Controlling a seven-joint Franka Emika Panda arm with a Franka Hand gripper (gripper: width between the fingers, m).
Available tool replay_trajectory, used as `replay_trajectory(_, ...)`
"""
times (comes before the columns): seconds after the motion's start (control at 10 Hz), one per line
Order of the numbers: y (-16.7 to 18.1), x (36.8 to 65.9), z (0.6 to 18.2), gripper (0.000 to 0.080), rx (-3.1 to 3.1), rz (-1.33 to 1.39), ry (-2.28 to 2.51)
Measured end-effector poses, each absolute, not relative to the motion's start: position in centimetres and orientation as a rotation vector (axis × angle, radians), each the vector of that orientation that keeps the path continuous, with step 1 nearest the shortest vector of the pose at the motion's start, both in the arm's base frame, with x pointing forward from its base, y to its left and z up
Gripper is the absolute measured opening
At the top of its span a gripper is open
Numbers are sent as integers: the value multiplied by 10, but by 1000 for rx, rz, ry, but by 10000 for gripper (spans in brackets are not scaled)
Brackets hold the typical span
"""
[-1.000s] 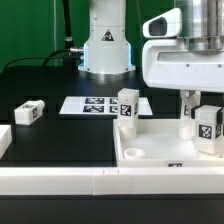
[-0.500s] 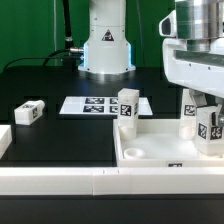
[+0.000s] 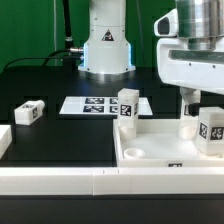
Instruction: Assemble square table
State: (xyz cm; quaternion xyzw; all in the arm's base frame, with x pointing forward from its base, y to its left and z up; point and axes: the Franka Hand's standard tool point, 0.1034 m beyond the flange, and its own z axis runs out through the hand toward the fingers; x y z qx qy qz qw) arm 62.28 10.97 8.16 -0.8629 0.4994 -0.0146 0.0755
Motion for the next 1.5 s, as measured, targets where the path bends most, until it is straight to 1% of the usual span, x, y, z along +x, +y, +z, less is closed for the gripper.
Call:
replay_trajectory(0.1,109,623,82,645,-2653,-54,1382)
replay_trajectory(0.3,109,623,81,649,-2738,-68,1217)
replay_trajectory(0.4,110,621,81,649,-2855,-77,987)
replay_trajectory(0.8,112,621,82,649,-3068,-104,351)
replay_trajectory(1.2,112,621,82,649,-3108,-116,20)
replay_trajectory(1.3,112,621,82,521,-3108,-116,28)
replay_trajectory(1.4,112,621,82,368,-3108,-116,28)
replay_trajectory(1.5,112,621,82,368,-3107,-116,40)
